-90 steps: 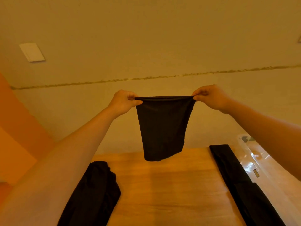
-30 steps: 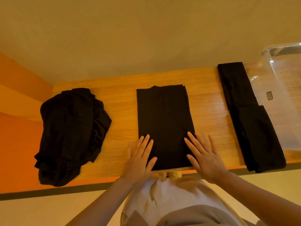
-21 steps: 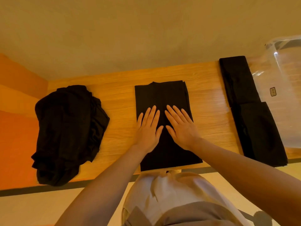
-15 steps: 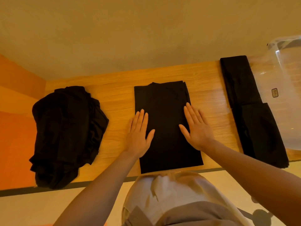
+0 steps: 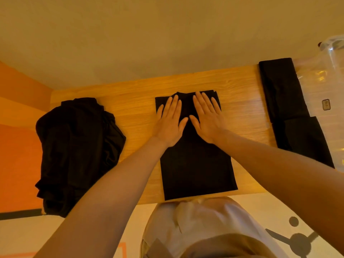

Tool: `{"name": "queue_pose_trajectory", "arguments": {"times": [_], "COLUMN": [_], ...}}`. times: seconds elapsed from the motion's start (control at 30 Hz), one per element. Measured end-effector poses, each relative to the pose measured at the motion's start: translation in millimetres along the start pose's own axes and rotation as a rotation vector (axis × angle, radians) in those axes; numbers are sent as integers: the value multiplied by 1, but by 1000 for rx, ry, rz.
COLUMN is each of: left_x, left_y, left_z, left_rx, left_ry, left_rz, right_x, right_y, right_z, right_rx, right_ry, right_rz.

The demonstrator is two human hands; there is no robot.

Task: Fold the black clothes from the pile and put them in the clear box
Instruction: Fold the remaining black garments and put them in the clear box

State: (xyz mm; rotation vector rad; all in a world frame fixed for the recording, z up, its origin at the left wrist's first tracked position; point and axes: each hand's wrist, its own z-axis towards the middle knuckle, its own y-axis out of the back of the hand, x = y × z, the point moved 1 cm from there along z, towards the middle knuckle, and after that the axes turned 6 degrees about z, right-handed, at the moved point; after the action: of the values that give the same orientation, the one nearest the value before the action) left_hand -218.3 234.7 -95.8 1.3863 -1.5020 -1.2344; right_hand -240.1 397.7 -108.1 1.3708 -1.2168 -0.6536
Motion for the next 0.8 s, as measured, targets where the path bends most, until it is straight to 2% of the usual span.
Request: {"name": "queue_pose_trajectory", "arguments": {"times": [0.1,0.27,0.37,0.47,0.6,0.8], "left_x": [27,68,73,70,54,14], "left_y": [0,-5,-5,-4,-7,-37], "left_z": [11,-1,-4,-13,-44,-115], "left_rx": [81,115,114,46,-61,-61], "left_ry": [49,92,118,154,72,-221], "left_rz": [7,33,2,-43,-69,-2], "right_x": [-31,-62,-62,-61,-59,-48], "right_y": [2,6,6,7,9,-3], "right_z": [3,-9,-9,-18,-52,-126], "right_rx": [31,53,51,-16,-86,27], "right_ry": [-93,-161,-169,-163,10,317], "right_rz": [0,-22,-1,65,47,31]}}
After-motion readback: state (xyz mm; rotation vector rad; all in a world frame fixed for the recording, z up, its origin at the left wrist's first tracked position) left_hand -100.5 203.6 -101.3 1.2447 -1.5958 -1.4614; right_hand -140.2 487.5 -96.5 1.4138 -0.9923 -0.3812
